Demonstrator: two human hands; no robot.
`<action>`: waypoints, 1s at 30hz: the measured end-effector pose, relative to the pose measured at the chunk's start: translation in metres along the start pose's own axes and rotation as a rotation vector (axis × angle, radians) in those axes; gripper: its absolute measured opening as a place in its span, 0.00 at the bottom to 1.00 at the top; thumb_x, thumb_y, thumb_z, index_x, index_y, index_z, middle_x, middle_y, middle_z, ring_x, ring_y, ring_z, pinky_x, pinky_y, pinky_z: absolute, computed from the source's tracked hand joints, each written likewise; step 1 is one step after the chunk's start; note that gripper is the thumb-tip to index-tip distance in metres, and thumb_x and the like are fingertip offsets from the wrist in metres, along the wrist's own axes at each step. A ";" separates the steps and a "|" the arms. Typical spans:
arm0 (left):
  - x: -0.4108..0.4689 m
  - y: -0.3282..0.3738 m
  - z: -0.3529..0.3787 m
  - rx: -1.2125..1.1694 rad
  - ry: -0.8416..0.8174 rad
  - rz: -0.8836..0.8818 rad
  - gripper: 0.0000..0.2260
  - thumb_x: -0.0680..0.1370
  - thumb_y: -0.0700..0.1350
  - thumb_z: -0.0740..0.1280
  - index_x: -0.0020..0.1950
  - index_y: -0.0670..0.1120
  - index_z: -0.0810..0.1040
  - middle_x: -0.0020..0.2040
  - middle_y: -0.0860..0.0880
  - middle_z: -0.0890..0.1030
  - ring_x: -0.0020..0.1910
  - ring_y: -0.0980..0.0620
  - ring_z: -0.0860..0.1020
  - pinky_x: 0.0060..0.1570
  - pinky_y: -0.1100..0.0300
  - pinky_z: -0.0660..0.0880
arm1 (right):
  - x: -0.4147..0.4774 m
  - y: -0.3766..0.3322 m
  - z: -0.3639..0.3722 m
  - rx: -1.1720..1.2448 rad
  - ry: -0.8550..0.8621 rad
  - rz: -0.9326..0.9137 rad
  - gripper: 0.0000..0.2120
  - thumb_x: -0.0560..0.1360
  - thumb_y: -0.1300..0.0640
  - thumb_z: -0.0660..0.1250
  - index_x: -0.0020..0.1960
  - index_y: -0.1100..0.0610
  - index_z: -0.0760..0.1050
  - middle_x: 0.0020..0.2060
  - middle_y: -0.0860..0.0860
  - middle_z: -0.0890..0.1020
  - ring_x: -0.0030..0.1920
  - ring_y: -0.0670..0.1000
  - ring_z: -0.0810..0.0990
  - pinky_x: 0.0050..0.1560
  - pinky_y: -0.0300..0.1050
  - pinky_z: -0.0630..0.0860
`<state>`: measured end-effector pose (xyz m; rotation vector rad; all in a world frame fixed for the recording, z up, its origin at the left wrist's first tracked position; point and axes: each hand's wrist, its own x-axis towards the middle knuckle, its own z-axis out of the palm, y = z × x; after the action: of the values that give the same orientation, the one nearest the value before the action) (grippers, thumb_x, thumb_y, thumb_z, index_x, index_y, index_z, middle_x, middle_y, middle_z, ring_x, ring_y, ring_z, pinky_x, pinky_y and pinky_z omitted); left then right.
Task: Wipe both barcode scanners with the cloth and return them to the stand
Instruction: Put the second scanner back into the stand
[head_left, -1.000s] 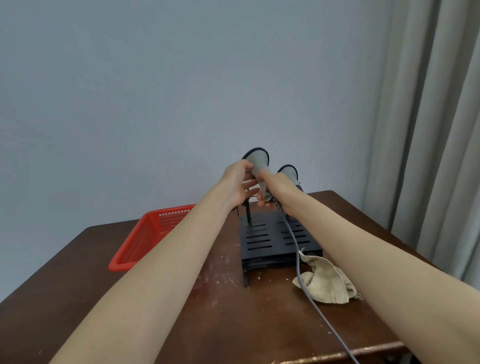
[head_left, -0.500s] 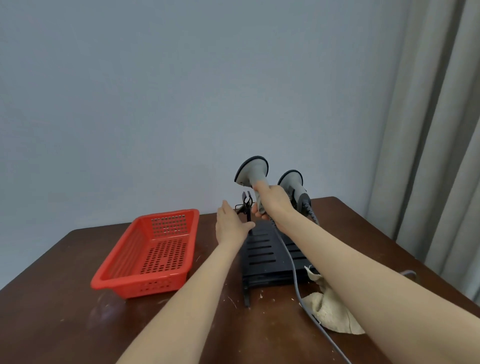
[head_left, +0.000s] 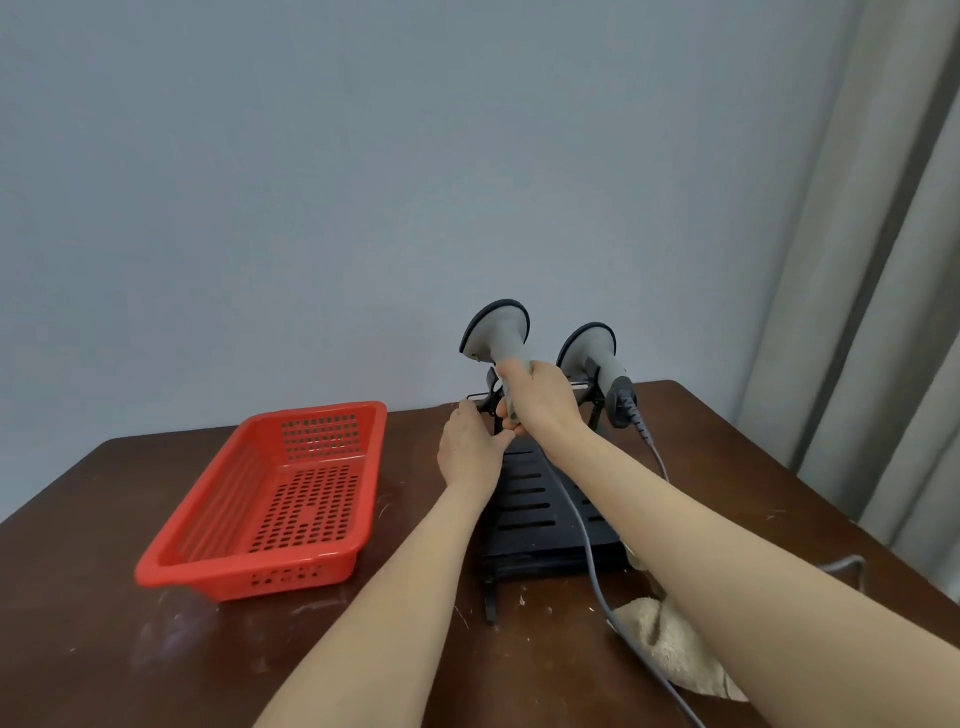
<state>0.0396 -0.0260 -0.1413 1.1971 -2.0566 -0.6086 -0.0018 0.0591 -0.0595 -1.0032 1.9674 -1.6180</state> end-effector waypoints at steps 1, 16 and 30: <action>-0.001 0.000 0.000 0.009 -0.001 0.011 0.16 0.73 0.50 0.71 0.52 0.42 0.71 0.49 0.46 0.78 0.48 0.46 0.77 0.41 0.54 0.74 | 0.000 0.000 -0.001 -0.006 0.008 -0.005 0.13 0.75 0.51 0.58 0.46 0.61 0.74 0.29 0.52 0.79 0.28 0.52 0.75 0.39 0.50 0.75; -0.004 -0.001 0.001 0.000 -0.044 0.020 0.12 0.76 0.47 0.67 0.51 0.40 0.71 0.48 0.43 0.79 0.48 0.44 0.77 0.40 0.54 0.72 | 0.008 0.002 0.011 -0.187 -0.034 -0.033 0.12 0.73 0.48 0.57 0.48 0.55 0.71 0.32 0.53 0.82 0.31 0.53 0.80 0.48 0.59 0.80; -0.004 -0.003 0.000 -0.009 -0.050 0.014 0.12 0.76 0.47 0.67 0.53 0.40 0.72 0.48 0.42 0.80 0.48 0.43 0.78 0.39 0.55 0.71 | 0.022 -0.008 0.019 -0.414 -0.054 -0.017 0.14 0.72 0.48 0.50 0.50 0.54 0.68 0.36 0.55 0.83 0.41 0.58 0.82 0.50 0.58 0.78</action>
<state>0.0429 -0.0239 -0.1446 1.1719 -2.1003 -0.6462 -0.0009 0.0291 -0.0539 -1.1977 2.3144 -1.1978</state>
